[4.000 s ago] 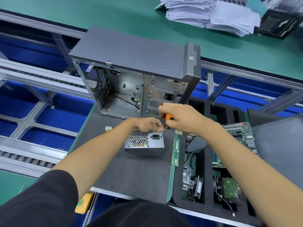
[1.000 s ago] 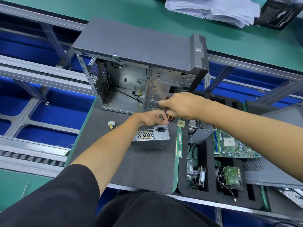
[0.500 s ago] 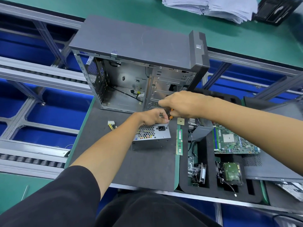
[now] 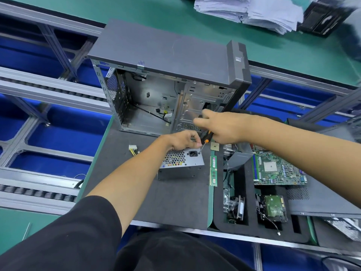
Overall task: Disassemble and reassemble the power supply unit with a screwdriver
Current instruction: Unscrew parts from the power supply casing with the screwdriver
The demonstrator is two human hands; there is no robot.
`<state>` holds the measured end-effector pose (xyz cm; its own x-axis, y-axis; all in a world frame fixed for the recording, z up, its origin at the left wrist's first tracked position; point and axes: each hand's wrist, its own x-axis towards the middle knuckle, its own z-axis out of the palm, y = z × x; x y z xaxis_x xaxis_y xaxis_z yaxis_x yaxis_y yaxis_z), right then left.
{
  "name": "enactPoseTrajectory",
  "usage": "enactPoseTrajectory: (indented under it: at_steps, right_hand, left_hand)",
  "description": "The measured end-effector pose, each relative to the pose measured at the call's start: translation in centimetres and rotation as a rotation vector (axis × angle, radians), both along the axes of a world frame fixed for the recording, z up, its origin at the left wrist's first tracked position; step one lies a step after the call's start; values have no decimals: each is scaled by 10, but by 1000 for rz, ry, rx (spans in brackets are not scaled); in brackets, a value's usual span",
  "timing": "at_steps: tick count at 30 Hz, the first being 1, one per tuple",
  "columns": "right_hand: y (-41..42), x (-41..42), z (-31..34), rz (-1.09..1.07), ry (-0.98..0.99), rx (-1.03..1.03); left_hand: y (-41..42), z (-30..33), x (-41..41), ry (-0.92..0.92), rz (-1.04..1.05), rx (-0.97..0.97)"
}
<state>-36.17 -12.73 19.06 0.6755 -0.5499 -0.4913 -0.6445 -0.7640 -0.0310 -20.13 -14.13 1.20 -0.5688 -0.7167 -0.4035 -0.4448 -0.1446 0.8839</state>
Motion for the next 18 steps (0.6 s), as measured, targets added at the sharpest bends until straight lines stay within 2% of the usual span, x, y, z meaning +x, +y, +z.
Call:
enactPoseTrajectory:
  at_steps: [3,5,12,15,18]
  right_hand:
    - [-2,4,2,225,48,-35]
    - [-2,8,0,214,12,-63]
    - [5,5,-10,-232,-94,-91]
    - [7,8,-12,-351,-88,-66]
    - [6,12,-9,-383,-64,-67]
  left_hand:
    - [-1,-2,0,36,-34,-17]
    - [-2,-3,0,23,-30,-19]
    - [-4,-9,-1,5,16,8]
    - [-4,-8,-1,19,2,24]
    - [-3,-3,1,-2,-31,40]
